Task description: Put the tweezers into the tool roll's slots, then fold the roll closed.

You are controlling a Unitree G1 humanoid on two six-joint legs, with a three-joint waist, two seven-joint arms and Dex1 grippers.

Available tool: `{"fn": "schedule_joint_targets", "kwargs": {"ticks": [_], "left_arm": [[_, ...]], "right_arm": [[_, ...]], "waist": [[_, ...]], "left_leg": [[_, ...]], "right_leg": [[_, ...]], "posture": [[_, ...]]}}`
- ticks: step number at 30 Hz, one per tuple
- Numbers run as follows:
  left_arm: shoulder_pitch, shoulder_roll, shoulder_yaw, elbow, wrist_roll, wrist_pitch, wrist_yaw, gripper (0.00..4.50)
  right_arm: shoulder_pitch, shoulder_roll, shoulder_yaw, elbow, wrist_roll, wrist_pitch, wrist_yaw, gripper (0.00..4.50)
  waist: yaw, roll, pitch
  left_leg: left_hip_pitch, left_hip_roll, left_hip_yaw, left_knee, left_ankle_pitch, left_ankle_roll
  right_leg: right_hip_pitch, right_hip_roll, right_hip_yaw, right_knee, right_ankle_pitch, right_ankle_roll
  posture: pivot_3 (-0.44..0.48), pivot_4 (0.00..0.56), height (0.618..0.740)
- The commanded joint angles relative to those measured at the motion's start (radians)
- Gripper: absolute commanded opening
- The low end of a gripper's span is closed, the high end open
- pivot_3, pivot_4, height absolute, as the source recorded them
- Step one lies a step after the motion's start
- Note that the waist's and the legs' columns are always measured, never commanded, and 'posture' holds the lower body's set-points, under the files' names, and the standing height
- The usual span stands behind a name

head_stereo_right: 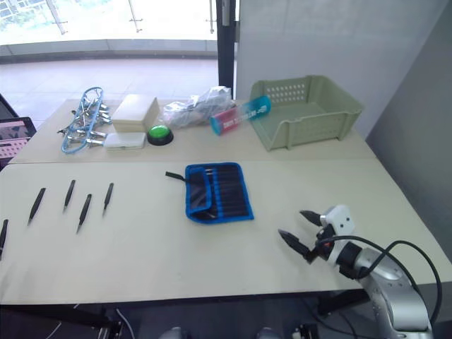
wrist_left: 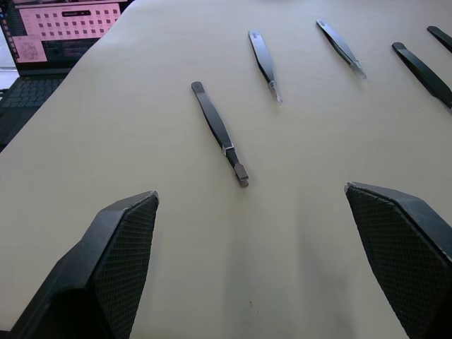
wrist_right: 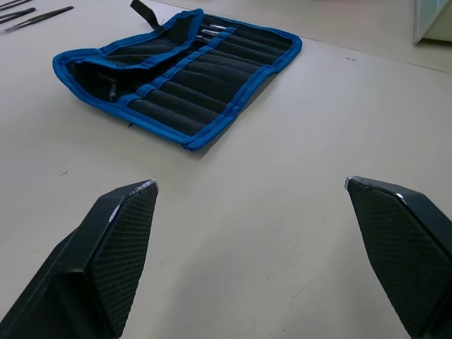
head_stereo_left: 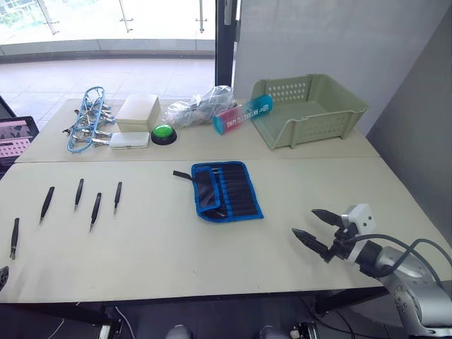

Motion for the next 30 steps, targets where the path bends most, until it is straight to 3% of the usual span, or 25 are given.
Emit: {"fn": "schedule_joint_targets", "kwargs": {"ticks": [1,7,12,21,30], "left_arm": [[0.003,0.008,0.016,-0.033,-0.014,-0.022,-0.004,4.49],[0.018,-0.075,-0.042,-0.204,-0.033,-0.039,-0.033,4.49],[0.054,-0.162,-0.219,-0.500,-0.028,-0.022,-0.047,4.49],[0.067,-0.108,-0.367,-0.727,-0.124,0.124,-0.109,4.49],[0.050,-0.060,-0.416,-0.799,-0.121,0.166,-0.122,4.49]], "right_arm": [[-0.021,0.007,-0.005,-0.026,0.028,0.012,-0.014,4.50],[-0.090,0.089,0.064,-0.139,0.091,0.188,-0.143,4.50],[-0.226,0.216,0.204,-0.227,0.118,0.375,-0.308,4.50],[-0.408,0.464,0.407,-0.088,0.043,0.539,-0.519,4.50],[-0.504,0.658,0.362,0.094,0.046,0.573,-0.606,4.50]], "waist": [[0.000,0.000,0.000],[-0.002,0.000,0.000],[-0.002,0.000,0.000],[-0.004,0.000,0.000],[-0.005,0.001,0.000]], "left_leg": [[0.000,0.000,0.000,0.000,0.000,0.000],[0.000,0.000,0.000,0.000,0.000,0.000],[0.000,0.000,-0.001,0.001,0.000,-0.001],[-0.001,0.000,-0.001,0.001,0.000,0.000],[-0.002,0.000,-0.001,0.001,0.000,0.000]], "right_leg": [[0.000,0.000,0.000,0.000,0.000,0.000],[0.000,0.000,0.000,0.001,0.000,0.000],[0.000,0.000,0.000,0.001,0.000,0.000],[-0.001,0.000,0.000,0.002,0.000,0.000],[-0.002,0.000,0.000,0.002,0.000,0.000]], "posture": [[0.000,0.150,0.716],[0.000,0.150,0.716],[0.000,0.150,0.716],[0.000,0.150,0.716],[0.000,0.150,0.716]]}}
